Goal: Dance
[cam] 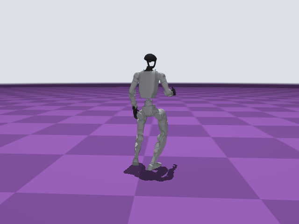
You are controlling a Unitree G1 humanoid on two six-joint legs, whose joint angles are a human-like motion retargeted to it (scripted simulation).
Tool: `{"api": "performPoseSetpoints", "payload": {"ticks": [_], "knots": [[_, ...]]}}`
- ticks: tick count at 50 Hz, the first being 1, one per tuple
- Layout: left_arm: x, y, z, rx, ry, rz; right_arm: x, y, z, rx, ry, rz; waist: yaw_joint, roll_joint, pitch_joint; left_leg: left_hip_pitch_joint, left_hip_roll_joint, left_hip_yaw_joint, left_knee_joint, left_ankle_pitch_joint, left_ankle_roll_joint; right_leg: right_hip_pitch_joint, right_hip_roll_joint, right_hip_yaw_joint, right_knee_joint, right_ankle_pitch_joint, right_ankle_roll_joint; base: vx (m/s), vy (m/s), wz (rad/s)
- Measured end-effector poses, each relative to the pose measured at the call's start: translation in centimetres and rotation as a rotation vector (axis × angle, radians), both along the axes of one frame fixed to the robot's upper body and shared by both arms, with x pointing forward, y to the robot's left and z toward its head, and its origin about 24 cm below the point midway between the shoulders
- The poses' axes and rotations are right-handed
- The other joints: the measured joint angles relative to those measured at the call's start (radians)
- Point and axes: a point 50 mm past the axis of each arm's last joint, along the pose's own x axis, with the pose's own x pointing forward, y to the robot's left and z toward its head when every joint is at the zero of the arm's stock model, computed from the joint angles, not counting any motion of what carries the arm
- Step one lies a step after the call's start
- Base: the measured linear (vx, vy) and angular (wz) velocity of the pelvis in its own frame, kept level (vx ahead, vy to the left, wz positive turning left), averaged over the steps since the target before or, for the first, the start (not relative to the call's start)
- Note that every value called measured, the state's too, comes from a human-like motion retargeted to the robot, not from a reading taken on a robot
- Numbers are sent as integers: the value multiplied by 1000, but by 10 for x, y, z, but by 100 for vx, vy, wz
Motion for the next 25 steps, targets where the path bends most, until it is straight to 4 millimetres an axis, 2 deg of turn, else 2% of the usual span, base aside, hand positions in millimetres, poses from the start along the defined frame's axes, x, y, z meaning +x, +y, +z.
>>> {"api": "performPoseSetpoints", "payload": {"ticks": [3, 5, 8, 12, 17, 21, 25], "knots": [[-1, 1, -3, 7, 24, 3, -2, 4, 5, 13, -18, 28, -11, 5, -17, 21, 94, 132, 1, 6, -7, 20, -39, -131, -65, -2, 8, 6, -7, 194], [-2, 1, -4, 9, 33, 8, -5, 9, 2, 18, -10, 50, -16, 19, -20, 50, 190, 234, 46, 10, -1, 17, -64, -230, -58, -20, 11, 4, -8, 212], [8, 5, -2, 18, 9, 12, -6, 15, 0, 26, 9, 99, -33, 43, -34, 85, 323, 359, 121, 34, 7, 56, -64, -402, -154, -21, 10, 8, -12, 239], [23, 6, 5, 19, -47, 12, -10, 22, -11, 58, 72, 159, -66, 105, -42, 131, 521, 475, 229, 82, -1, 123, -18, -654, -275, -16, 5, 6, -13, 267], [45, -1, 17, -21, -153, -3, -16, 15, -32, 105, 181, 156, -121, 228, -41, 104, 709, 516, 256, 115, -64, 217, 107, -967, -454, 48, 25, -4, -2, 281], [55, -13, 24, -86, -215, -23, -23, -5, -49, 112, 257, 82, -145, 345, -48, 26, 778, 543, 183, 72, -86, 260, 208, -1185, -572, 161, 48, -18, 23, 232], [50, -23, 21, -143, -204, -33, -25, -22, -56, 83, 284, 26, -126, 419, -69, -48, 739, 548, 65, -4, -95, 265, 259, -1296, -672, 287, 24, -17, 29, 148]]}}
